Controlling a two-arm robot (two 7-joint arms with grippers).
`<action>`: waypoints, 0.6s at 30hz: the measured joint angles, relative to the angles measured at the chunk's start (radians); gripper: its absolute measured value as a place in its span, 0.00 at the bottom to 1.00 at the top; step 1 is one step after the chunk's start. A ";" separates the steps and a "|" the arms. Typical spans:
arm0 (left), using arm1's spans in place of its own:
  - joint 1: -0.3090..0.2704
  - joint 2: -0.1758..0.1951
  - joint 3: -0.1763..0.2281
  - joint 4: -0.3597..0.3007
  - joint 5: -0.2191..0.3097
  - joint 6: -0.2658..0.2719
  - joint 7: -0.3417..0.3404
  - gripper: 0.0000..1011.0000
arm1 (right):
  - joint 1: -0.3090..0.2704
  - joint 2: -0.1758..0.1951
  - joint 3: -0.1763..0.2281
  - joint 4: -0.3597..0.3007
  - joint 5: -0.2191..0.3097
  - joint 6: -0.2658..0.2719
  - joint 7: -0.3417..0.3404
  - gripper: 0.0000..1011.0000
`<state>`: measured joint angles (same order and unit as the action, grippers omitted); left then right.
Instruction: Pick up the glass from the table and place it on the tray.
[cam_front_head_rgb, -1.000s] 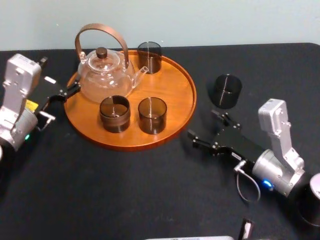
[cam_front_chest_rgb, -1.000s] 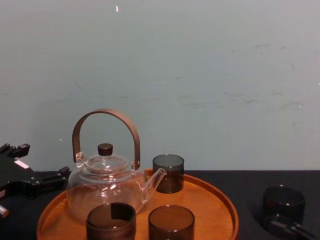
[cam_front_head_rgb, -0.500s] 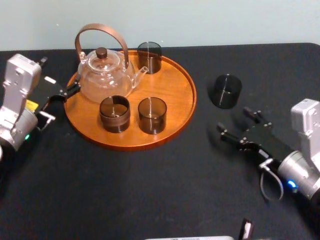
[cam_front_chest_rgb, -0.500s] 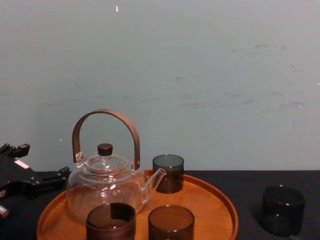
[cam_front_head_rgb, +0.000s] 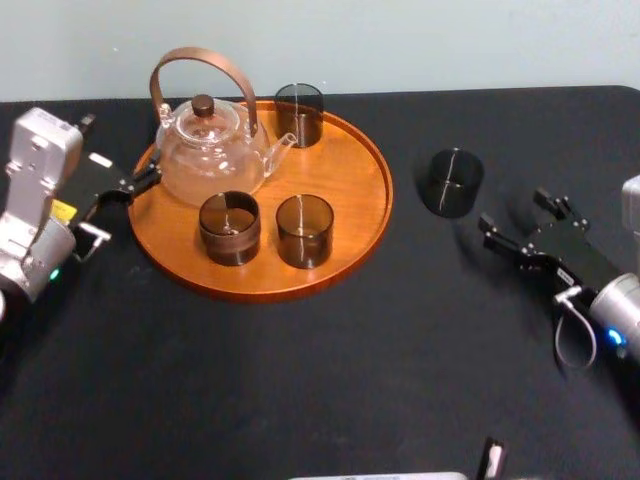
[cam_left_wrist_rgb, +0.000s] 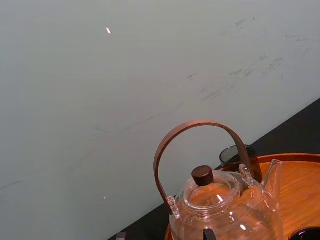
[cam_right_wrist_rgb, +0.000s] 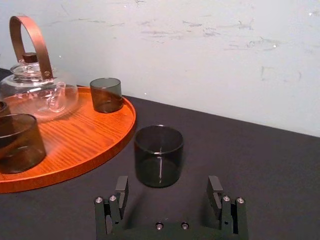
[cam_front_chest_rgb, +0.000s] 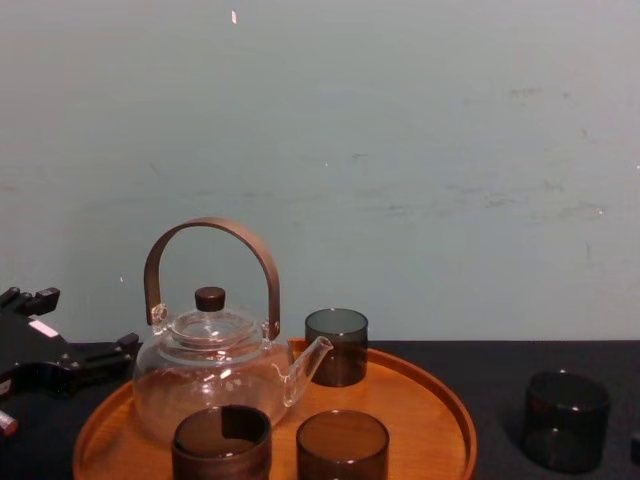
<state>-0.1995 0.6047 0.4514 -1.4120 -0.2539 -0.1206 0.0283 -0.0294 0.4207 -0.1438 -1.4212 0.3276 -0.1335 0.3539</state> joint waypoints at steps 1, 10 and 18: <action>0.000 0.000 0.000 0.000 0.000 0.000 0.000 0.99 | 0.007 -0.001 0.000 0.007 -0.003 0.000 0.002 0.99; 0.000 0.000 0.000 0.000 0.000 0.000 0.000 0.99 | 0.114 -0.020 -0.021 0.117 -0.019 -0.006 0.046 0.99; 0.000 0.000 0.000 0.000 0.000 0.000 0.000 0.99 | 0.199 -0.042 -0.043 0.222 -0.021 -0.014 0.079 0.99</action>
<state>-0.1995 0.6047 0.4514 -1.4120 -0.2539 -0.1206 0.0283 0.1692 0.3787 -0.1870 -1.1995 0.3066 -0.1474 0.4328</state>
